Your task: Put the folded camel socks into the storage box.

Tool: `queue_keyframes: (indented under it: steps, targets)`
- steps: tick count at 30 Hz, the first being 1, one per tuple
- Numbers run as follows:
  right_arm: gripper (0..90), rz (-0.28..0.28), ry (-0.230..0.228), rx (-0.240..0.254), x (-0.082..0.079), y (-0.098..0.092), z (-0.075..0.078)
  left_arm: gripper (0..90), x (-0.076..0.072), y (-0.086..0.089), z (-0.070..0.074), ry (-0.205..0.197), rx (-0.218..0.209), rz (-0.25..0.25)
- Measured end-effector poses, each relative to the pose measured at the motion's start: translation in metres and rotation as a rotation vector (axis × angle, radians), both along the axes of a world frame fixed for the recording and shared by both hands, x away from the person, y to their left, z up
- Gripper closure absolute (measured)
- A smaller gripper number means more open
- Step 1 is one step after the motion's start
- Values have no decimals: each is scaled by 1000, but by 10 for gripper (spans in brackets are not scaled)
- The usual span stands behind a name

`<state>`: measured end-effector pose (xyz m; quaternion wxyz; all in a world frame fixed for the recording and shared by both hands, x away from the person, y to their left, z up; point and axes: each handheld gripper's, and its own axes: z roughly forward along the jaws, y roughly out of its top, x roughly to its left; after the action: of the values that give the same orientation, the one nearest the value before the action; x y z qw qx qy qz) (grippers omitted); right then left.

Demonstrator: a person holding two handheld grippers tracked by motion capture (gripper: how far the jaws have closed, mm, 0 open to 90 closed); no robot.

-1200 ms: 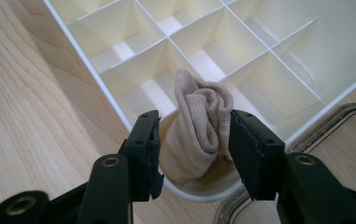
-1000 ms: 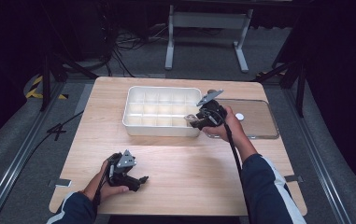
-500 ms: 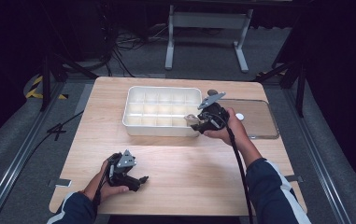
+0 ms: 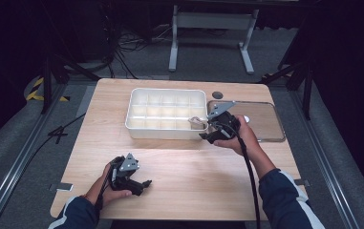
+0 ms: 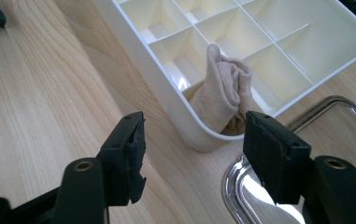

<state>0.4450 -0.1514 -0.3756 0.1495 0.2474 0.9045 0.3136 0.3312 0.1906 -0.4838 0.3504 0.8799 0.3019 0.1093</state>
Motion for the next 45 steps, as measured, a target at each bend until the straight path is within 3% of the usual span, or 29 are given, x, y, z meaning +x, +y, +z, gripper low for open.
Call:
queue_keyframes:
  steps: [18, 20, 35, 40, 45]
  targets:
    - [315, -22, -48, -21, -18, -18, -1, 92, 0, 0, 0, 0, 0, 1]
    - [266, -45, -55, -47, -20, -18, -2, 92, 0, 0, 0, 0, 0, 1]
    - [250, -72, -61, -91, -37, -38, -10, 92, 0, 0, 0, -1, 0, 4]
    - [255, -69, -51, -81, -45, -46, -15, 92, 0, 0, 0, -1, 1, 4]
    - [264, -81, -95, -77, -52, -55, -18, 92, 0, 0, 0, -1, 0, 4]
